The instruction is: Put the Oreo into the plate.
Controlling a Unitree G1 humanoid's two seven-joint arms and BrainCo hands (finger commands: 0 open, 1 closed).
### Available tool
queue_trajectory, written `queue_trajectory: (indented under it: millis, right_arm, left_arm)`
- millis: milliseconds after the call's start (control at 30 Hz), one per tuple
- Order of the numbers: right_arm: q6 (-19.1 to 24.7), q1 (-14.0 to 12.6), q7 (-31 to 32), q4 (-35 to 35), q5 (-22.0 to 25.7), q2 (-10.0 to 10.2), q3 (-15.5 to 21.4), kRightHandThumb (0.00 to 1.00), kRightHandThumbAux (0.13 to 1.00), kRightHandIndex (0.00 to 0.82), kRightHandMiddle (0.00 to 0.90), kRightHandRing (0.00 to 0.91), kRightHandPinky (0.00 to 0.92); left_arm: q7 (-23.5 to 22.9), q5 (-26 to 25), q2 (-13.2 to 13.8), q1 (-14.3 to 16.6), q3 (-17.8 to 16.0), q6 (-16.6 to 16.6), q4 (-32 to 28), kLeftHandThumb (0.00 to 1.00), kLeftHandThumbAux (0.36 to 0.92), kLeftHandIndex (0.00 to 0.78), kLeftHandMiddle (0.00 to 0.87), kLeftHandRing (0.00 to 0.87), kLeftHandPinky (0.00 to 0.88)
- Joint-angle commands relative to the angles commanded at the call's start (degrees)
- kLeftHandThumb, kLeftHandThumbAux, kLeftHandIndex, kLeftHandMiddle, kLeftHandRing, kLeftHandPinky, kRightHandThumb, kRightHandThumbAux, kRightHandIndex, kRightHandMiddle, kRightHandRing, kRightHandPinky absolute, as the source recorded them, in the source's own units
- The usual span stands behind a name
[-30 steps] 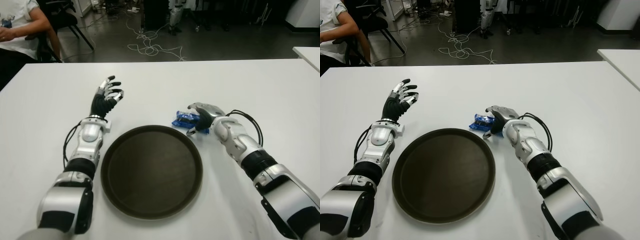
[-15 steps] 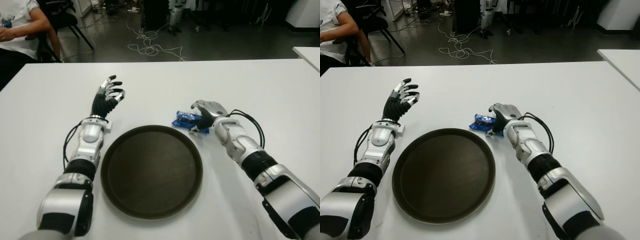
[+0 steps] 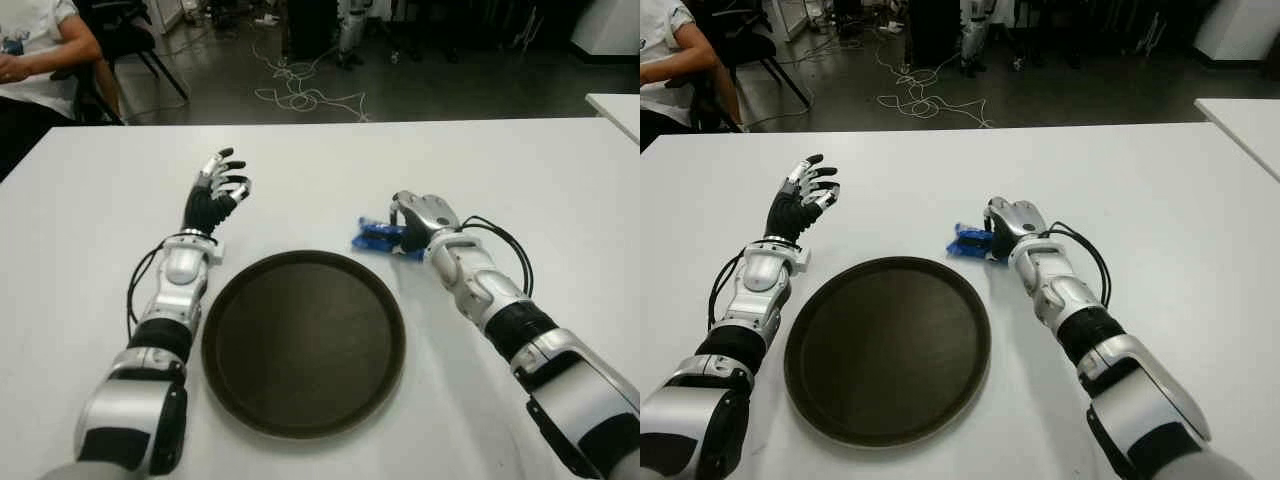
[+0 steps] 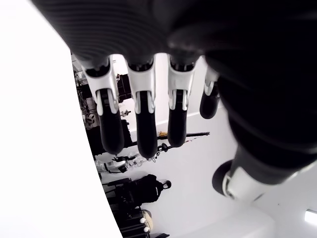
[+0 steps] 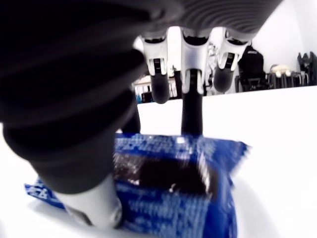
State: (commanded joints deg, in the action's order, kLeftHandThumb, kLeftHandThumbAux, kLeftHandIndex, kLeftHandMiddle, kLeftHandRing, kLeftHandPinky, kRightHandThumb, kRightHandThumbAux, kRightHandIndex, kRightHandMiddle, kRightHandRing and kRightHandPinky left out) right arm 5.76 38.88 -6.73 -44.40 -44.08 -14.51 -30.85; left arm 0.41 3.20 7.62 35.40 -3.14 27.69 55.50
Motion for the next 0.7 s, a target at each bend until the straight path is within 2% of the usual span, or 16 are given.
queue_trajectory:
  millis: [367,700]
  right_arm:
    - [-1.16,-0.86,-2.87,1.0,0.5,-0.55,0.99,0.154,0.885,0.561,0.716,0.728,0.729]
    - [-1.71,-1.07,-4.24,0.95,0.54,-0.95,1.37,0.174,0.872,0.565,0.713,0.718,0.72]
  left_arm:
    - [-0.41,-0.43,-0.25,-0.22,-0.43,-0.43,-0.37,0.401,0.671,0.123,0.243,0.271,0.319]
    - [0.59,0.58,-0.19,-0.33,0.12,-0.76,-1.1,0.391,0.688,0.126,0.238,0.266,0.305]
